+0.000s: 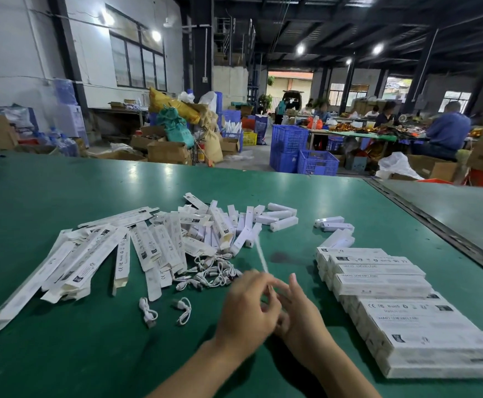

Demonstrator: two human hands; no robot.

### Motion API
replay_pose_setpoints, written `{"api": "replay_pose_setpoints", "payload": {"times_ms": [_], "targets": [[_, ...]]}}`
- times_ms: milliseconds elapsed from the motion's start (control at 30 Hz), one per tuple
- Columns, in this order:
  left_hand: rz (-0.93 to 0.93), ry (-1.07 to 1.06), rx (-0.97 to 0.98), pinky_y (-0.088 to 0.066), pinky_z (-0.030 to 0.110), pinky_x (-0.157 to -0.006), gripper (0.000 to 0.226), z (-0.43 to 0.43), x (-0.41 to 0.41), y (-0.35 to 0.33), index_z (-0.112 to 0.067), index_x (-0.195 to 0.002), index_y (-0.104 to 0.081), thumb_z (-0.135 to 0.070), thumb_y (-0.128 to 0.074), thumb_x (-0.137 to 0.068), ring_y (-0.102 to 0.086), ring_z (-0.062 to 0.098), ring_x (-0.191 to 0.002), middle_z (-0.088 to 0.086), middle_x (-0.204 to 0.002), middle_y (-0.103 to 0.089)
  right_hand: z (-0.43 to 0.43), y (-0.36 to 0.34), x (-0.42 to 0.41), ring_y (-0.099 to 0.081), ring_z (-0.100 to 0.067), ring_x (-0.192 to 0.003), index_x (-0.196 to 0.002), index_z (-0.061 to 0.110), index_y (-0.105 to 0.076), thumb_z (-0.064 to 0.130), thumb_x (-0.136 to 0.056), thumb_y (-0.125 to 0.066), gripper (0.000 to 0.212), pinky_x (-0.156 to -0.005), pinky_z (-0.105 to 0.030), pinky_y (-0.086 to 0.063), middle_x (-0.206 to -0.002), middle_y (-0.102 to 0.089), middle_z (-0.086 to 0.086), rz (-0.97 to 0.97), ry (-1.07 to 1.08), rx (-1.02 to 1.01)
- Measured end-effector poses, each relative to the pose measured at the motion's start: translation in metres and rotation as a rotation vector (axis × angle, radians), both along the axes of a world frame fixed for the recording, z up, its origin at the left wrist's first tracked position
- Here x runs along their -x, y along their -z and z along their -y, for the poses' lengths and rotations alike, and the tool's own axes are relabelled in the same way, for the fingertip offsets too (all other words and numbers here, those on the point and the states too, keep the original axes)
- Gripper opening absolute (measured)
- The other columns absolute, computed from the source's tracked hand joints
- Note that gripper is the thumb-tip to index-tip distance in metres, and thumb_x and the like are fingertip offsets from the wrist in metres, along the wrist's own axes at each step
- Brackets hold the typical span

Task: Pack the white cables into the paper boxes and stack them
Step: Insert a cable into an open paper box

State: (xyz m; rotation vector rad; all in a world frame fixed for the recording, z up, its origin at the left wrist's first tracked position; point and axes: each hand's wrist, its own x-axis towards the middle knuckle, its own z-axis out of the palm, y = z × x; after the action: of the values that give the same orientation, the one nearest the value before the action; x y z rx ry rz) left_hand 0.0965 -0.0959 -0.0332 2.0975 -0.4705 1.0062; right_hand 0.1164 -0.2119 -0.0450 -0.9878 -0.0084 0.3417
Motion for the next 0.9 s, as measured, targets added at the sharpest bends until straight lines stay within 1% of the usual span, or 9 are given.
{"api": "replay_pose_setpoints", "payload": {"times_ms": [133, 267, 367, 467, 567, 667, 733, 800, 900], "targets": [[-0.087, 0.225, -0.16, -0.042, 0.014, -0.083, 0.018, 0.001, 0.016, 0.013, -0.01, -0.099, -0.066, -0.011, -0.066, -0.081, -0.055, 0.013, -0.084, 0.001, -0.088, -0.064, 0.005, -0.002, 0.005, -0.045, -0.031, -0.082, -0.097, 0.001, -0.056, 0.045, -0.08, -0.072, 0.05, -0.076, -0.041, -0.039, -0.087, -0.045, -0.02, 0.101, -0.04, 0.036], [-0.194, 0.316, -0.01, -0.048, 0.023, -0.077, 0.024, -0.007, 0.023, 0.009, -0.02, -0.108, -0.055, -0.031, -0.06, -0.087, -0.061, 0.011, -0.082, -0.007, -0.086, -0.065, 0.01, -0.004, 0.007, -0.061, -0.027, -0.08, -0.1, -0.006, -0.067, 0.03, -0.079, -0.073, 0.041, -0.071, -0.029, -0.051, -0.089, -0.06, -0.023, 0.248, -0.131, 0.074], [-0.223, 0.284, 0.221, -0.051, 0.035, -0.067, 0.012, -0.007, 0.025, 0.006, -0.031, -0.092, -0.047, -0.034, -0.058, -0.087, -0.061, 0.012, -0.069, -0.005, -0.073, -0.059, 0.01, -0.009, 0.012, -0.067, -0.026, -0.093, -0.117, -0.003, -0.065, 0.019, -0.086, -0.066, 0.038, -0.077, -0.027, -0.053, -0.107, -0.069, -0.024, 0.349, -0.233, 0.145], [-0.314, 0.164, 0.562, -0.049, 0.026, -0.065, 0.02, -0.01, 0.019, 0.001, -0.032, -0.082, -0.046, -0.035, -0.066, -0.085, -0.056, 0.012, -0.066, -0.009, -0.069, -0.056, 0.007, -0.009, 0.014, -0.069, -0.027, -0.081, -0.132, 0.003, -0.053, 0.015, -0.077, -0.067, 0.059, -0.069, -0.029, -0.055, -0.11, -0.071, -0.02, 0.27, -0.18, 0.217], [-0.442, 0.101, 0.872, -0.05, 0.016, -0.072, 0.03, -0.017, 0.011, -0.002, -0.029, -0.102, -0.05, -0.02, -0.075, -0.088, -0.066, 0.012, -0.085, -0.013, -0.093, -0.064, 0.004, -0.006, 0.014, -0.068, -0.034, -0.071, -0.135, 0.012, -0.054, 0.015, -0.071, -0.065, 0.064, -0.064, -0.034, -0.055, -0.107, -0.072, -0.018, 0.26, -0.142, 0.275], [-0.658, 0.224, 1.12, -0.057, 0.034, -0.083, 0.041, -0.025, 0.004, -0.003, -0.013, -0.127, -0.049, -0.012, -0.068, -0.091, -0.069, 0.021, -0.1, 0.006, -0.112, -0.07, 0.002, -0.006, 0.016, -0.07, -0.042, -0.076, -0.13, 0.022, -0.062, 0.01, -0.076, -0.061, 0.055, -0.06, -0.034, -0.057, -0.107, -0.072, -0.019, 0.278, -0.166, 0.306], [-0.707, 0.316, 1.222, -0.059, 0.038, -0.071, 0.034, -0.03, 0.004, -0.006, 0.004, -0.124, -0.055, -0.004, -0.064, -0.092, -0.073, 0.029, -0.093, 0.017, -0.104, -0.075, 0.0, -0.007, 0.019, -0.07, -0.046, -0.08, -0.125, 0.03, -0.065, 0.003, -0.082, -0.058, 0.051, -0.06, -0.035, -0.058, -0.109, -0.071, -0.021, 0.285, -0.204, 0.289], [-0.691, 0.341, 1.295, -0.059, 0.034, -0.063, 0.028, -0.036, 0.004, -0.008, 0.008, -0.119, -0.057, 0.003, -0.06, -0.092, -0.074, 0.031, -0.088, 0.023, -0.101, -0.074, -0.003, -0.006, 0.021, -0.069, -0.048, -0.082, -0.122, 0.023, -0.062, -0.001, -0.089, -0.056, 0.04, -0.062, -0.038, -0.058, -0.108, -0.07, -0.023, 0.286, -0.194, 0.275], [-0.645, 0.32, 1.276, -0.061, 0.037, -0.067, 0.038, -0.04, 0.002, -0.009, 0.001, -0.129, -0.05, 0.001, -0.061, -0.093, -0.074, 0.03, -0.092, 0.022, -0.107, -0.073, -0.007, -0.002, 0.022, -0.069, -0.048, -0.084, -0.116, 0.006, -0.052, 0.001, -0.095, -0.056, 0.021, -0.066, -0.04, -0.059, -0.102, -0.071, -0.024, 0.275, -0.127, 0.247]]}}
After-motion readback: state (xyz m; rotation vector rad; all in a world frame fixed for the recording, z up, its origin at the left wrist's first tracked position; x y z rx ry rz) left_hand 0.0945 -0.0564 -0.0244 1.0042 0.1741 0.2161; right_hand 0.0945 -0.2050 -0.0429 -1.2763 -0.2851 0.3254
